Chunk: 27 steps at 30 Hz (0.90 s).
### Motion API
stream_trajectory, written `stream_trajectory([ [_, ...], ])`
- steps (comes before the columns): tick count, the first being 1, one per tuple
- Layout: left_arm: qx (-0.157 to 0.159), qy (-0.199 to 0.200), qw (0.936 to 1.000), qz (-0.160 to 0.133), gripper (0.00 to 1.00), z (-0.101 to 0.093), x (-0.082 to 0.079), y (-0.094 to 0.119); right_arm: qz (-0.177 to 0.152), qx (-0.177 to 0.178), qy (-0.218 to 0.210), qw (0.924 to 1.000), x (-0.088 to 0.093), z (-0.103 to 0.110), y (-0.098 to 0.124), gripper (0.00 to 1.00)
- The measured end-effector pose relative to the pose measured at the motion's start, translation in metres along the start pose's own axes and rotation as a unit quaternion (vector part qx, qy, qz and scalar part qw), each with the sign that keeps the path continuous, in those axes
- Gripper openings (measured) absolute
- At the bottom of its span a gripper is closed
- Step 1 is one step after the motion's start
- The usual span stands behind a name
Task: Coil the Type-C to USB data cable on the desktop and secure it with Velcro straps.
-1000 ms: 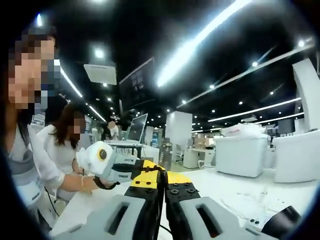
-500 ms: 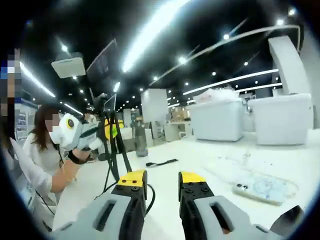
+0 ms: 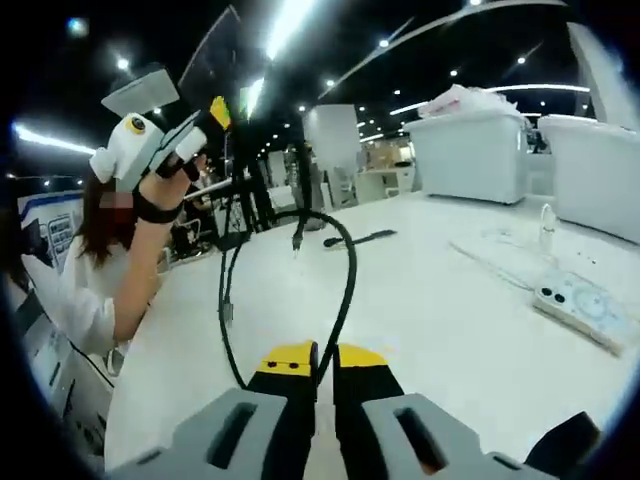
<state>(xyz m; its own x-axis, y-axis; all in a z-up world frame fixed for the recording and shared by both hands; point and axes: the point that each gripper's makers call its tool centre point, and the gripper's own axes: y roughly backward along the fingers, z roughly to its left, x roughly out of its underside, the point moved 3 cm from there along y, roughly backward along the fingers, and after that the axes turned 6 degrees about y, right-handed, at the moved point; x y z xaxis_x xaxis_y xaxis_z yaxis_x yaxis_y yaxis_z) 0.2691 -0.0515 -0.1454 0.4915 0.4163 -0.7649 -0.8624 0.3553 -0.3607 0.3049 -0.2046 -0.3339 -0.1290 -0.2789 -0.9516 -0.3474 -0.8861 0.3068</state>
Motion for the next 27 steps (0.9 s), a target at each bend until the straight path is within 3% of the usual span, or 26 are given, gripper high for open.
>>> stream_trajectory([
  [4, 0.042, 0.025, 0.9987, -0.015, 0.05, -0.013, -0.007, 0.002, -0.055, 0.072, 0.021, 0.9957, -0.032, -0.029, 0.019, 0.02],
  [7, 0.077, 0.014, 0.9968, -0.018, 0.05, -0.031, -0.011, 0.003, -0.085, 0.108, 0.035, 0.9899, -0.049, -0.039, 0.035, 0.01],
  [9, 0.096, -0.006, 0.9953, -0.013, 0.05, -0.043, -0.011, 0.003, -0.111, 0.119, 0.045, 0.9857, -0.063, -0.041, 0.045, 0.01],
  [12, 0.119, -0.026, 0.9925, -0.009, 0.05, -0.058, -0.008, 0.001, -0.131, 0.148, 0.107, 0.9744, -0.083, -0.037, 0.061, 0.01],
  [16, 0.142, -0.048, 0.9887, -0.004, 0.05, -0.077, -0.002, -0.002, -0.159, 0.141, 0.148, 0.9659, -0.103, -0.021, 0.070, 0.01],
  [20, 0.141, -0.075, 0.9871, -0.011, 0.05, -0.085, -0.004, -0.002, -0.154, 0.131, 0.172, 0.9641, -0.109, -0.007, 0.068, 0.01],
  [23, 0.141, -0.072, 0.9873, -0.016, 0.05, -0.087, -0.005, 0.000, -0.105, 0.193, 0.205, 0.9538, -0.105, -0.019, 0.070, 0.01],
  [25, 0.146, -0.055, 0.9876, -0.013, 0.05, -0.089, -0.003, 0.002, -0.100, 0.217, 0.201, 0.9501, -0.104, -0.026, 0.071, 0.01],
  [27, 0.150, -0.047, 0.9875, -0.012, 0.05, -0.091, -0.002, 0.002, -0.102, 0.214, 0.197, 0.9514, -0.103, -0.027, 0.071, 0.01],
])
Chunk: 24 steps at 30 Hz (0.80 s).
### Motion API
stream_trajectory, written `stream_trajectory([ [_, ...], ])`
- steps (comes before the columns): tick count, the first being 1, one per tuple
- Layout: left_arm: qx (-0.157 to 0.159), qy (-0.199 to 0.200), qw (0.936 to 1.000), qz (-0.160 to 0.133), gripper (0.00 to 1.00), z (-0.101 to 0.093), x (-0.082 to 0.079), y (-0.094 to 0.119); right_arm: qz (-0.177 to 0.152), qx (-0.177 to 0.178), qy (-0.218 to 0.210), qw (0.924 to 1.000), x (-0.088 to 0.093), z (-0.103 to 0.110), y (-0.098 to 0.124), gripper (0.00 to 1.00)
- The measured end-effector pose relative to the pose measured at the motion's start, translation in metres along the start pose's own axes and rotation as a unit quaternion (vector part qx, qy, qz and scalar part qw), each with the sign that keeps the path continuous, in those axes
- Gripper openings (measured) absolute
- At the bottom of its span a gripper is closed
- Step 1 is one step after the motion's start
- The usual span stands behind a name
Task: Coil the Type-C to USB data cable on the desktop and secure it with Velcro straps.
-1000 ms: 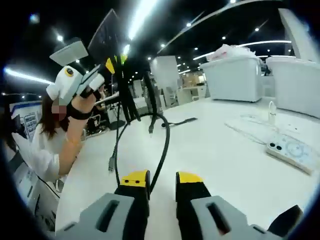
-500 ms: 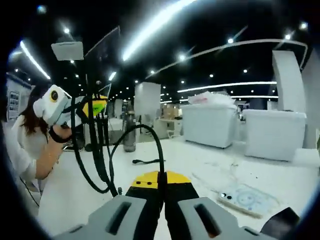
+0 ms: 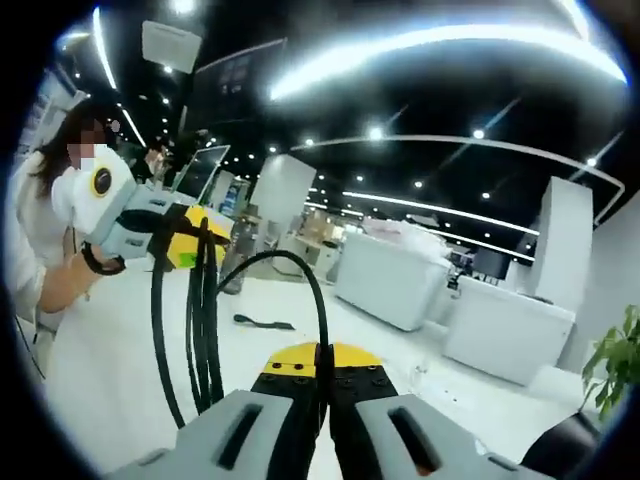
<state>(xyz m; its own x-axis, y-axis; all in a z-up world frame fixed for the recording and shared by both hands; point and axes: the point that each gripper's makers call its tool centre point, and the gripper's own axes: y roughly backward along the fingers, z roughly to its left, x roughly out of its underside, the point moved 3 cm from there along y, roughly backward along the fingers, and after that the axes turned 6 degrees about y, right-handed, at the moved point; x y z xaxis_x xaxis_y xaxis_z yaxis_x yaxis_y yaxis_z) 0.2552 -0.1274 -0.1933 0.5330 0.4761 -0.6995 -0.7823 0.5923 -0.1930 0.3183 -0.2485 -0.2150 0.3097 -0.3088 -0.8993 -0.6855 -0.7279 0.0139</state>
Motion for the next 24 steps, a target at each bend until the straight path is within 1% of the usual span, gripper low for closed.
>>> stream_trajectory([
  [2, 0.008, 0.002, 1.0000, 0.004, 0.05, -0.006, 0.002, -0.002, -0.001, -0.005, 0.003, 1.0000, 0.000, 0.003, 0.000, 0.01],
  [4, 0.013, -0.002, 0.9999, 0.009, 0.05, -0.012, 0.005, -0.006, -0.009, -0.020, 0.034, 0.9992, -0.006, 0.011, 0.000, 0.01],
  [6, 0.007, -0.004, 0.9999, 0.013, 0.06, -0.012, 0.009, -0.008, -0.024, -0.035, 0.051, 0.9978, -0.012, 0.020, 0.002, 0.01],
  [8, -0.006, 0.012, 0.9998, 0.013, 0.06, -0.008, 0.011, -0.008, -0.029, -0.037, 0.053, 0.9975, -0.013, 0.021, 0.004, 0.01],
  [11, -0.016, 0.032, 0.9994, 0.000, 0.08, -0.005, 0.012, -0.007, -0.043, -0.052, 0.052, 0.9964, -0.015, 0.024, 0.006, 0.01],
  [12, -0.016, 0.041, 0.9990, -0.003, 0.08, -0.004, 0.012, -0.007, -0.046, -0.053, 0.051, 0.9963, -0.015, 0.024, 0.006, 0.01],
  [13, -0.010, 0.048, 0.9988, -0.004, 0.09, -0.005, 0.013, -0.008, -0.053, -0.066, 0.051, 0.9951, -0.017, 0.029, 0.005, 0.01],
  [14, -0.005, 0.054, 0.9985, -0.003, 0.09, -0.006, 0.015, -0.008, -0.052, -0.070, 0.055, 0.9947, -0.016, 0.030, 0.005, 0.01],
  [16, -0.001, 0.059, 0.9983, -0.003, 0.10, -0.007, 0.017, -0.009, -0.058, -0.083, 0.067, 0.9926, -0.016, 0.036, 0.006, 0.01],
  [18, -0.001, 0.061, 0.9981, 0.000, 0.10, -0.008, 0.018, -0.010, -0.072, -0.108, 0.066, 0.9894, -0.018, 0.043, 0.008, 0.01],
  [20, 0.003, 0.059, 0.9982, 0.002, 0.10, -0.009, 0.019, -0.009, -0.074, -0.133, 0.058, 0.9866, -0.017, 0.048, 0.009, 0.01],
  [22, 0.010, 0.052, 0.9986, 0.004, 0.09, -0.010, 0.020, -0.009, -0.079, -0.141, 0.052, 0.9856, -0.017, 0.046, 0.010, 0.01],
  [24, 0.019, 0.026, 0.9994, 0.014, 0.06, -0.010, 0.021, -0.008, -0.082, -0.156, 0.044, 0.9833, -0.015, 0.047, 0.011, 0.02],
])
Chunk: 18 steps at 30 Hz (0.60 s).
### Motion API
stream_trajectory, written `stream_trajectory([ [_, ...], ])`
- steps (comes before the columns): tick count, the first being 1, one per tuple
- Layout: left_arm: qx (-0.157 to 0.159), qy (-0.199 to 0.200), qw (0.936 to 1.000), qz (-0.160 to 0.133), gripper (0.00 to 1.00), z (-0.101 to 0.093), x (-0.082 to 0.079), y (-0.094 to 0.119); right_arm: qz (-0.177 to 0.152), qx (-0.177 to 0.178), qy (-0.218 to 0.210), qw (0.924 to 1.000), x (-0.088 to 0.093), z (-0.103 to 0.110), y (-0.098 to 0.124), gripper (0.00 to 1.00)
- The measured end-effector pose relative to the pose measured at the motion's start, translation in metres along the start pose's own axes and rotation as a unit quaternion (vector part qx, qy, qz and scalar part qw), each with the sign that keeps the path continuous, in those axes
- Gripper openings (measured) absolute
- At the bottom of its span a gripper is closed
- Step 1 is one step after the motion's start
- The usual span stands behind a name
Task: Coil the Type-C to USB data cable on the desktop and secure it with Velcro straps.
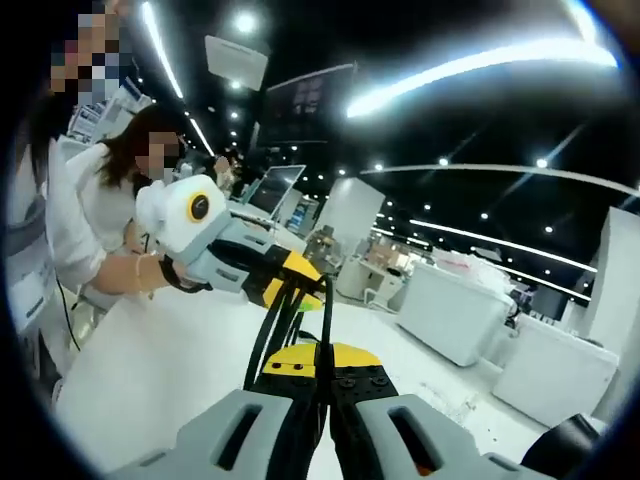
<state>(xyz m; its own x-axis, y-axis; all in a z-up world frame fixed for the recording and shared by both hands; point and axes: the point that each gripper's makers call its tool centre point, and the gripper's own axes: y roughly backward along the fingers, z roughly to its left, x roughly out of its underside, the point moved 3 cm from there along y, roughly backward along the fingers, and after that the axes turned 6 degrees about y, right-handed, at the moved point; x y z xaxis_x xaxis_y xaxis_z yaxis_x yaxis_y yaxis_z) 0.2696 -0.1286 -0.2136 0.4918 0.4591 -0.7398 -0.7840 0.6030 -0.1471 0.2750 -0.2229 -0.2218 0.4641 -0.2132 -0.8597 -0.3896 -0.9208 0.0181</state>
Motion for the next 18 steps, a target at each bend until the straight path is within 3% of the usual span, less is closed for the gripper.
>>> stream_trajectory([
  [2, -0.002, 0.001, 1.0000, 0.006, 0.05, -0.001, 0.001, 0.000, -0.011, -0.010, -0.027, 0.9995, 0.002, 0.001, 0.000, 0.02],
  [6, -0.007, 0.011, 0.9998, 0.015, 0.05, 0.007, 0.003, 0.000, -0.065, -0.002, -0.099, 0.9930, -0.002, -0.009, 0.002, 0.04],
  [10, -0.027, 0.008, 0.9992, 0.028, 0.04, 0.014, 0.002, 0.003, -0.104, 0.037, -0.136, 0.9845, -0.010, -0.032, 0.015, 0.10],
  [12, -0.052, -0.018, 0.9974, 0.047, 0.05, 0.023, 0.001, 0.006, -0.131, 0.068, -0.166, 0.9751, -0.016, -0.047, 0.026, 0.11],
  [15, -0.069, -0.040, 0.9944, 0.069, 0.05, 0.028, -0.003, 0.007, -0.112, 0.071, -0.168, 0.9768, -0.024, -0.042, 0.028, 0.19],
  [16, -0.074, -0.044, 0.9935, 0.075, 0.05, 0.030, -0.005, 0.007, -0.088, 0.071, -0.167, 0.9794, -0.023, -0.035, 0.025, 0.28],
  [18, -0.086, -0.058, 0.9908, 0.087, 0.05, 0.031, -0.008, 0.006, -0.059, 0.083, -0.154, 0.9828, -0.025, -0.022, 0.016, 0.30],
])
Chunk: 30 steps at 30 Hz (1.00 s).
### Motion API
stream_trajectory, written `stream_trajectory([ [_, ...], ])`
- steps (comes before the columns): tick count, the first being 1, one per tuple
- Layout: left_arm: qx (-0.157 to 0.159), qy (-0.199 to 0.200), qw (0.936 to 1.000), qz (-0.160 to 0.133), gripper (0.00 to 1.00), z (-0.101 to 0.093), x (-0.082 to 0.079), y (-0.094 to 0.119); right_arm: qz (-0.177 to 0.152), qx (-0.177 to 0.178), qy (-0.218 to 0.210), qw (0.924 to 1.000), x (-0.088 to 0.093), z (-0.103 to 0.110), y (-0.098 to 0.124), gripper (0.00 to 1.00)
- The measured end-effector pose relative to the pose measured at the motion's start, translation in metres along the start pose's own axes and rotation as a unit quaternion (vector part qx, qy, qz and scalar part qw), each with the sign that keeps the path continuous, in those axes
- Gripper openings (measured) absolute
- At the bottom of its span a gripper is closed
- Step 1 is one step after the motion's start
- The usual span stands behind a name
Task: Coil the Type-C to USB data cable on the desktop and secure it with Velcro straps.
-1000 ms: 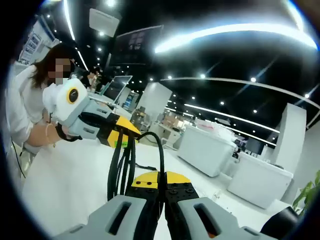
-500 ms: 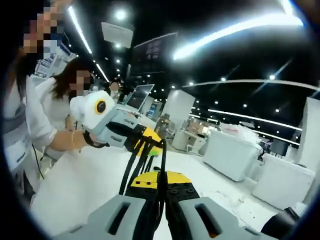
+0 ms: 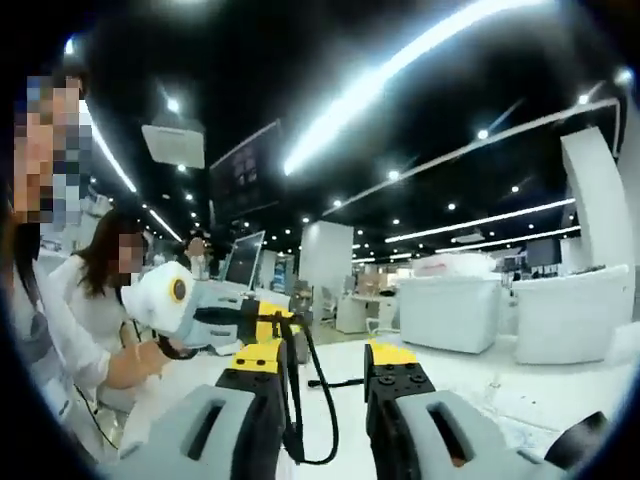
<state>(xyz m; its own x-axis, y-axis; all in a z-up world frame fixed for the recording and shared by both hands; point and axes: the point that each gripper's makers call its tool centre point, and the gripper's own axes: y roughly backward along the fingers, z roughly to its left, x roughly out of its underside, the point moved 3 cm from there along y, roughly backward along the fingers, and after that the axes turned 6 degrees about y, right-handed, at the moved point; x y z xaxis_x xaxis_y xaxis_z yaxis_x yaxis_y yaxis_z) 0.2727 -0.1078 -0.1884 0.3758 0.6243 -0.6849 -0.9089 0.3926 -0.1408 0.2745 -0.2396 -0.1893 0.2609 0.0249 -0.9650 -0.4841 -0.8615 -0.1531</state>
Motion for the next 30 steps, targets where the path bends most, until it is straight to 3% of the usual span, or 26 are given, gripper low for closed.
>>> stream_trajectory([
  [1, -0.014, -0.006, 0.9996, 0.024, 0.05, 0.003, 0.003, 0.001, -0.008, 0.020, 0.034, 0.9992, -0.004, 0.004, -0.002, 0.27],
  [2, -0.021, -0.022, 0.9989, 0.035, 0.05, 0.006, 0.003, 0.000, 0.006, 0.052, 0.058, 0.9969, -0.003, 0.002, -0.003, 0.26],
  [4, -0.022, -0.017, 0.9984, 0.049, 0.05, 0.006, 0.004, -0.001, 0.014, 0.081, 0.113, 0.9902, -0.003, 0.007, -0.006, 0.24],
  [5, -0.021, -0.016, 0.9979, 0.058, 0.05, 0.007, 0.004, -0.001, 0.023, 0.093, 0.118, 0.9884, -0.002, 0.010, -0.007, 0.23],
  [8, -0.019, 0.000, 0.9976, 0.066, 0.05, 0.008, 0.002, 0.000, 0.018, 0.074, 0.097, 0.9924, -0.007, 0.027, -0.008, 0.30],
  [10, -0.019, 0.005, 0.9976, 0.066, 0.05, 0.009, 0.000, 0.001, 0.015, 0.090, 0.114, 0.9893, -0.012, 0.026, -0.008, 0.30],
  [12, -0.014, 0.008, 0.9980, 0.062, 0.05, 0.006, -0.007, 0.002, 0.045, 0.120, 0.171, 0.9769, -0.007, 0.022, -0.013, 0.30],
  [16, 0.016, 0.024, 0.9971, 0.070, 0.05, -0.010, -0.027, 0.003, 0.093, 0.139, 0.259, 0.9513, 0.009, 0.024, -0.028, 0.28],
  [17, 0.013, 0.027, 0.9959, 0.085, 0.05, -0.010, -0.028, 0.006, 0.108, 0.172, 0.300, 0.9320, 0.009, 0.017, -0.026, 0.24],
  [18, 0.017, 0.021, 0.9958, 0.088, 0.05, -0.010, -0.030, 0.008, 0.105, 0.183, 0.342, 0.9156, 0.004, 0.013, -0.024, 0.16],
  [20, 0.044, 0.049, 0.9930, 0.098, 0.05, -0.016, -0.030, 0.015, 0.102, 0.179, 0.338, 0.9183, 0.004, 0.014, -0.021, 0.11],
  [22, 0.071, 0.082, 0.9882, 0.108, 0.05, -0.020, -0.031, 0.021, 0.114, 0.172, 0.346, 0.9152, 0.004, 0.015, -0.019, 0.09],
  [23, 0.084, 0.095, 0.9849, 0.118, 0.05, -0.022, -0.031, 0.025, 0.134, 0.156, 0.363, 0.9089, 0.004, 0.015, -0.018, 0.08],
  [24, 0.087, 0.100, 0.9843, 0.117, 0.05, -0.023, -0.033, 0.029, 0.147, 0.145, 0.367, 0.9071, 0.002, 0.017, -0.017, 0.07],
  [26, 0.091, 0.102, 0.9828, 0.124, 0.05, -0.021, -0.035, 0.034, 0.159, 0.114, 0.335, 0.9218, -0.002, 0.024, -0.017, 0.06],
  [28, 0.097, 0.126, 0.9791, 0.128, 0.05, -0.014, -0.037, 0.040, 0.199, 0.057, 0.269, 0.9408, -0.006, 0.032, -0.018, 0.05],
  [30, 0.120, 0.166, 0.9673, 0.149, 0.05, -0.013, -0.029, 0.044, 0.248, -0.019, 0.192, 0.9495, 0.000, 0.040, -0.022, 0.05],
])
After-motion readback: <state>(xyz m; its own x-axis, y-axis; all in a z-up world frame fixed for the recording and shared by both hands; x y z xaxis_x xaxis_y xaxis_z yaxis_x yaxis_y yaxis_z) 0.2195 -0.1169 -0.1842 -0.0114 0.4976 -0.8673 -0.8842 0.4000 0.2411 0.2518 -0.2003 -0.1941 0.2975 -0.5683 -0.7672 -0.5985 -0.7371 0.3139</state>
